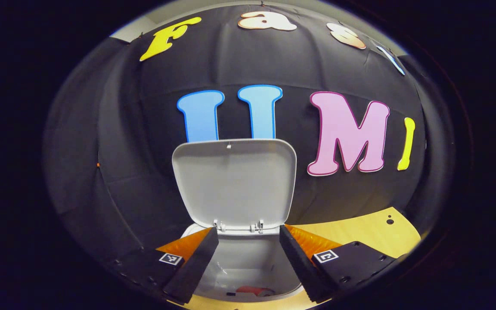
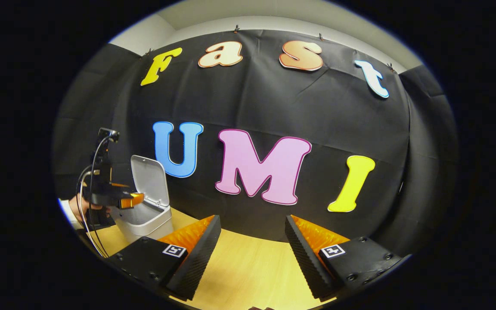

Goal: Press the lid of the desktop garbage bin to open it, pick up the crumpled paper on the desktop and throw it into the bin, then pick up the pop can on the desktop and drop it into the bin, and finally close the garbage bin lid.

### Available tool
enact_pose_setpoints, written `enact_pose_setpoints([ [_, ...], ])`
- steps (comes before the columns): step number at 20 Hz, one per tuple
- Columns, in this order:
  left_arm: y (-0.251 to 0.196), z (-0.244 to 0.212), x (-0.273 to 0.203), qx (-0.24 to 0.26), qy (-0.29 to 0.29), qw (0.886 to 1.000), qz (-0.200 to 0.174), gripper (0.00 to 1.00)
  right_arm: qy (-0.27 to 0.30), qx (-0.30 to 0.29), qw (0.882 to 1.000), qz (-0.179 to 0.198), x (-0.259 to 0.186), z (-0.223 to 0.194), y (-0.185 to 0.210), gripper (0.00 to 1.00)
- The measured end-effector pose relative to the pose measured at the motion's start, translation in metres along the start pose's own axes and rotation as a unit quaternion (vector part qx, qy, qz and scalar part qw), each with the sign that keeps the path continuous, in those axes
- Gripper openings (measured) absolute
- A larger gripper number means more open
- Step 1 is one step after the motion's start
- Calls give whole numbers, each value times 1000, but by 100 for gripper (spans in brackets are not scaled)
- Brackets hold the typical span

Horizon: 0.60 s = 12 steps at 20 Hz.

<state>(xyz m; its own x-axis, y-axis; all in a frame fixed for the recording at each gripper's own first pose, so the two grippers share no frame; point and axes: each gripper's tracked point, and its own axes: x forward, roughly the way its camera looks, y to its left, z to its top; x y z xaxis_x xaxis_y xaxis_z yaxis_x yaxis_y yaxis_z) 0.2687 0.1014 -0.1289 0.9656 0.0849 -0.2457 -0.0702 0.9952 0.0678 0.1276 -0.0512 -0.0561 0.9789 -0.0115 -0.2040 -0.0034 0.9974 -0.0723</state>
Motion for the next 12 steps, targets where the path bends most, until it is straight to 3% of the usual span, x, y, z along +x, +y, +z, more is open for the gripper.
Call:
enact_pose_setpoints([
  [9,29,120,13,9,-92,996,7,93,5,-9,1000,-12,-16,-8,-19,96],
  [12,29,146,37,10,-104,994,-11,92,9,-8,1000,-22,-20,-10,-26,97],
])
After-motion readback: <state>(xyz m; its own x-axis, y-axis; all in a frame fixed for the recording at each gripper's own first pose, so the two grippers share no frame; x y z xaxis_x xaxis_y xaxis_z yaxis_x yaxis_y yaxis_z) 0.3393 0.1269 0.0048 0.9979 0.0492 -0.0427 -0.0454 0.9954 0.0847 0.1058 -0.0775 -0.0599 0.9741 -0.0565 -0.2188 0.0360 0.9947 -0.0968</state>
